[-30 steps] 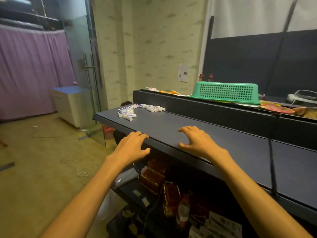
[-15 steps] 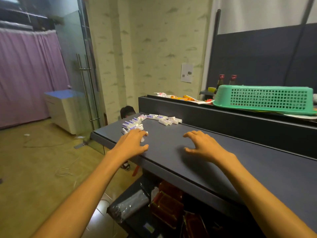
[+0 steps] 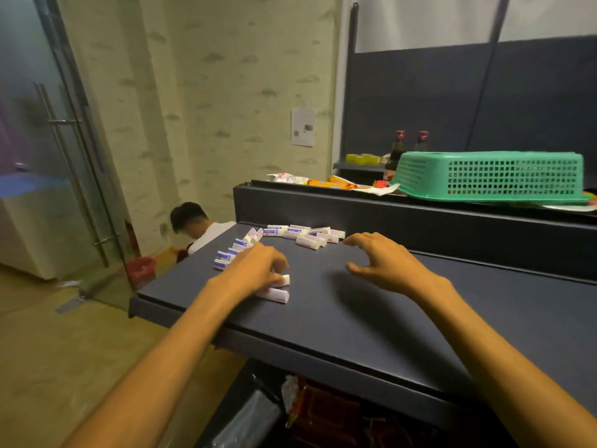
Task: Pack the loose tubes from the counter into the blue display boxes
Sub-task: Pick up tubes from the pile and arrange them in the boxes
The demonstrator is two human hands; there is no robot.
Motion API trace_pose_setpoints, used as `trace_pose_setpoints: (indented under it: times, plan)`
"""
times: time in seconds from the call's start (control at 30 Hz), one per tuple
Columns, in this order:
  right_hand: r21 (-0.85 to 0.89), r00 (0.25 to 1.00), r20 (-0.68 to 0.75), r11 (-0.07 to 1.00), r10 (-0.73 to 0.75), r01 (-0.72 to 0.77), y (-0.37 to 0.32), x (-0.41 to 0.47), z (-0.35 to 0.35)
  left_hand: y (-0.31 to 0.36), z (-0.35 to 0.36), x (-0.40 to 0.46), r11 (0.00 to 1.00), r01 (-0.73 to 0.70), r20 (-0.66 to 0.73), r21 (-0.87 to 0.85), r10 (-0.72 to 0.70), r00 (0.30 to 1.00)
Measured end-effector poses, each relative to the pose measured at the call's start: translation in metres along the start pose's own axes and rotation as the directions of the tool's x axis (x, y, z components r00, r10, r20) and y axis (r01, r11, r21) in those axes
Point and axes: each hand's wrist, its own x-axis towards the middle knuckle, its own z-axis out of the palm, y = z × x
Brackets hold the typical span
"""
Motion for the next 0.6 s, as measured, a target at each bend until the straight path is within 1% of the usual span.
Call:
trace_pose_setpoints:
  times: [0.1,0.2,0.3,0.4,0.5,0.6]
  plan:
    - [0.005,0.996,-0.012,0.996,0.085,-0.085,-0.012,0.006,0.003,-0.01,-0.001,0.015,0.993,-0.111,0.101,0.04,0.107,0.989]
    - [0.016,0.985,-0.031,0.985,0.169,-0.169,-0.021,0.007,0.009,-0.018,-0.002,0.026,0.977,-0.21,0.129,-0.024,0.211,0.969]
    - [0.004,0.972,-0.016,0.972,0.234,-0.234,-0.027,0.005,0.014,-0.025,-0.002,0.032,0.942,-0.292,0.049,-0.166,0.304,0.951]
    - [-0.014,0.958,0.001,0.958,0.287,-0.287,-0.028,0.005,0.016,-0.034,-0.005,0.042,0.886,-0.354,-0.064,-0.298,0.352,0.934]
    - [-0.024,0.946,0.009,0.946,0.325,-0.324,-0.026,0.007,0.016,-0.04,-0.01,0.05,0.83,-0.354,-0.164,-0.431,0.313,0.935]
    - [-0.037,0.944,0.014,0.943,0.331,-0.33,-0.022,0.011,0.017,-0.043,-0.011,0.057,0.787,-0.335,-0.216,-0.518,0.259,0.941]
